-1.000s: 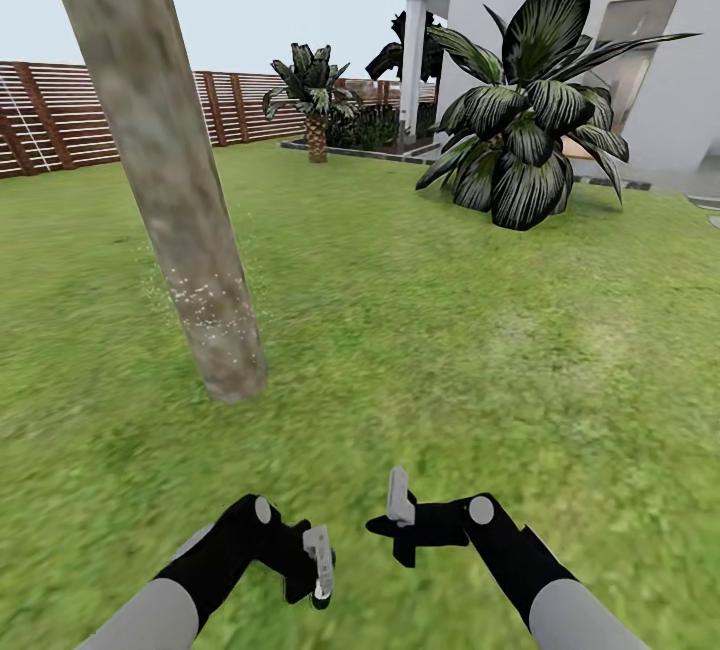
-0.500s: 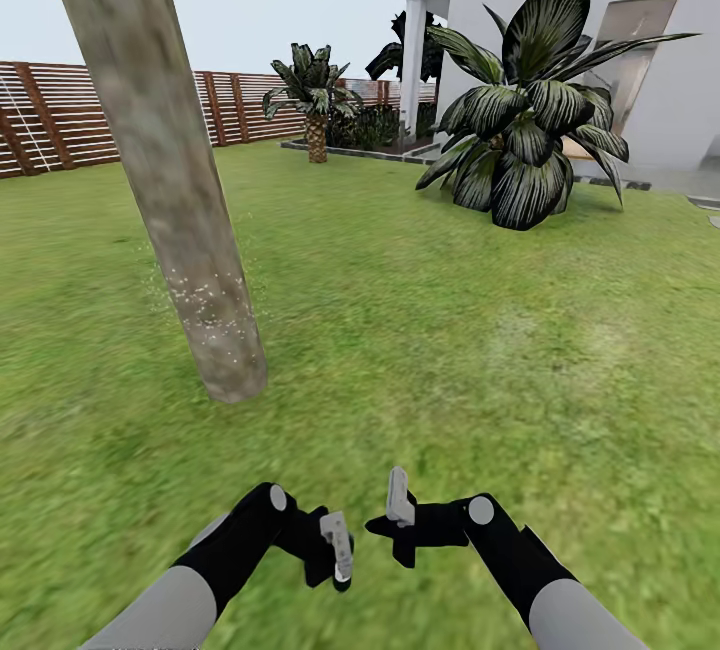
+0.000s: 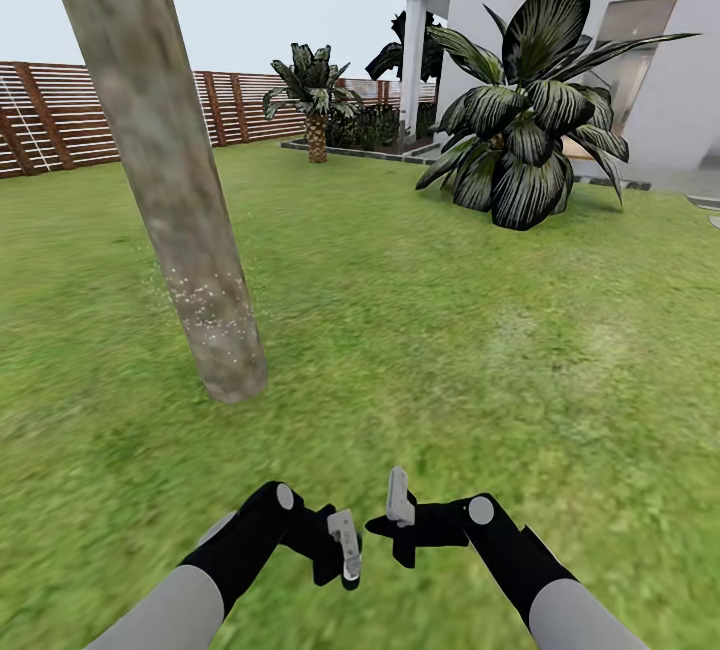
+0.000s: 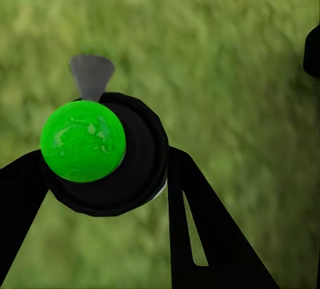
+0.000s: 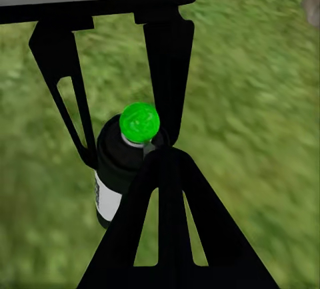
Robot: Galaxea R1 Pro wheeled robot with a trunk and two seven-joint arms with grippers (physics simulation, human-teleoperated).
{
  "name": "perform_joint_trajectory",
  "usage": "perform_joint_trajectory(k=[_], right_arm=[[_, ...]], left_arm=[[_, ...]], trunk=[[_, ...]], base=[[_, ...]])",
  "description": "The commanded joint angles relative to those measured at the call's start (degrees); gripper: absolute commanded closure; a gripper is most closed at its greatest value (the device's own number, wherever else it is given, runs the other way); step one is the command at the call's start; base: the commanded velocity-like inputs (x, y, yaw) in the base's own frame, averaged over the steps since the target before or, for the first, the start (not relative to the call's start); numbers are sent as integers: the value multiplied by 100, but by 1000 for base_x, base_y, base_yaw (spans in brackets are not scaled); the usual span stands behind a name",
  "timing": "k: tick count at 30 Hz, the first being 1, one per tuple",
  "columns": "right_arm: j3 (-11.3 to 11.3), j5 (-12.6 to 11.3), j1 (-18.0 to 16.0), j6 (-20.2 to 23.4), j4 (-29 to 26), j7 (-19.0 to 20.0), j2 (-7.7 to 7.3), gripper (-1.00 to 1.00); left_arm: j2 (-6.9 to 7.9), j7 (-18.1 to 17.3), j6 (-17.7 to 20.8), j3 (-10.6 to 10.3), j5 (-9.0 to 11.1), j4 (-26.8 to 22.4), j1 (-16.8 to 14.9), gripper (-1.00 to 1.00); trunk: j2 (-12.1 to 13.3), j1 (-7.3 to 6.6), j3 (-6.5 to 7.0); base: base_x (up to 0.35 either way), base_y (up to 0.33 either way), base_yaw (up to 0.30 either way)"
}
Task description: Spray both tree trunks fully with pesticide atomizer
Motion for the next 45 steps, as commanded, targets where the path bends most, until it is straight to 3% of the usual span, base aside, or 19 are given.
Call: perform_joint_trajectory(k=[1,12,21,24,25,28,33,34,37,39,40,42,43,45], right_arm=[[-7,47,-3,-29,-7,4,2,100],[-4,47,-3,-29,-7,4,2,100],[-4,47,-2,-29,-7,4,2,100],[-4,47,-1,-29,-7,4,2,100],[-5,47,-1,-29,-7,4,2,100],[-4,47,-1,-29,-11,4,2,100],[-5,47,-1,-36,-7,4,2,100],[-4,47,-1,-37,-7,4,2,-100],[-12,49,-1,-37,-4,2,-5,-100],[-29,48,-1,-44,5,-28,-15,-100],[-56,46,-1,-49,59,-148,-38,-100],[-80,39,4,-53,347,-734,-107,-100],[-86,21,6,-55,707,-1377,-185,-100],[-138,-12,13,-60,1780,-3176,-260,-100]], left_arm=[[-4,-27,60,0,-4,-12,-3,100],[-104,-27,60,4,14,-12,-9,100],[-96,-27,60,45,14,-12,-5,100],[-24,-23,48,55,-3,54,2,100],[27,-23,41,57,-7,71,9,100],[410,-26,35,60,-12,91,63,100],[1169,-25,-26,56,-45,100,114,100],[1326,-26,-43,51,-49,101,122,100],[1706,-15,-57,51,-28,161,136,100],[1816,105,-55,115,-4,321,138,100],[1830,361,-53,263,8,399,139,100],[1794,1059,-59,608,59,760,139,100],[1766,1563,-147,891,232,1123,139,100],[1726,2657,-941,1565,1077,1923,139,100]], trunk=[[-2,-1,-5],[-2,-1,-5],[-2,-1,-5],[-2,-1,-5],[-2,-1,-5],[-2,-1,-5],[-2,-1,-5],[-2,-1,-5],[-2,-1,-5],[-2,-1,-5],[-2,-1,-5],[-2,-1,-5],[-2,-1,-5],[-2,-1,-5]], base=[[0,0,0],[0,0,0],[0,0,0],[0,0,0],[0,0,0],[0,0,0],[0,0,0],[0,0,0],[0,0,0],[0,0,0],[0,0,0],[0,0,0],[0,0,0],[0,0,0]])
